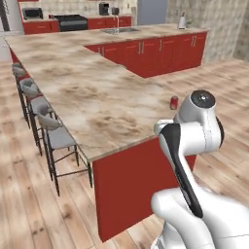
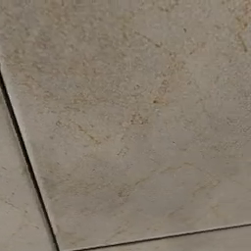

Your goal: Four empty soda cans are scattered around the kitchen. Gather all the cans and cluster them next to the stove for recycling.

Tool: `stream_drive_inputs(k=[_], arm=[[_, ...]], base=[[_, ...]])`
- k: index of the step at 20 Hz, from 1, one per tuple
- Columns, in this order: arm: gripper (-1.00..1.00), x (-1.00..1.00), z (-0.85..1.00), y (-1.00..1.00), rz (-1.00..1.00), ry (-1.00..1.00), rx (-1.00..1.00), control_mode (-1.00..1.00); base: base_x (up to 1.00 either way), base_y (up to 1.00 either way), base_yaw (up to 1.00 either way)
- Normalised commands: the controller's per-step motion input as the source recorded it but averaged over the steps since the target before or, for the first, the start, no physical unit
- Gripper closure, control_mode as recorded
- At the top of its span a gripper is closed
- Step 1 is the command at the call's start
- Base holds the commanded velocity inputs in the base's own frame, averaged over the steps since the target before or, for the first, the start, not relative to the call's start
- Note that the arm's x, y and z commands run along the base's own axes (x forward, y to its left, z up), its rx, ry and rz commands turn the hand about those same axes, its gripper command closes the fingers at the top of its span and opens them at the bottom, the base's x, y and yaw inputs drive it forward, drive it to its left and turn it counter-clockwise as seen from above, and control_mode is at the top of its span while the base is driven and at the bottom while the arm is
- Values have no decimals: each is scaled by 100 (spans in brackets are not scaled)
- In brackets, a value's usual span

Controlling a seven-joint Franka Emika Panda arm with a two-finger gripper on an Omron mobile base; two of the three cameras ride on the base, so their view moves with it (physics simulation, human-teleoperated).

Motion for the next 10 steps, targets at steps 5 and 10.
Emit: stream_drive_inputs(k=[5,10], arm=[[-100,0,0,0,0,0,0,100],[-100,0,0,0,0,0,0,100]], base=[[-3,-65,31],[0,-75,27]])
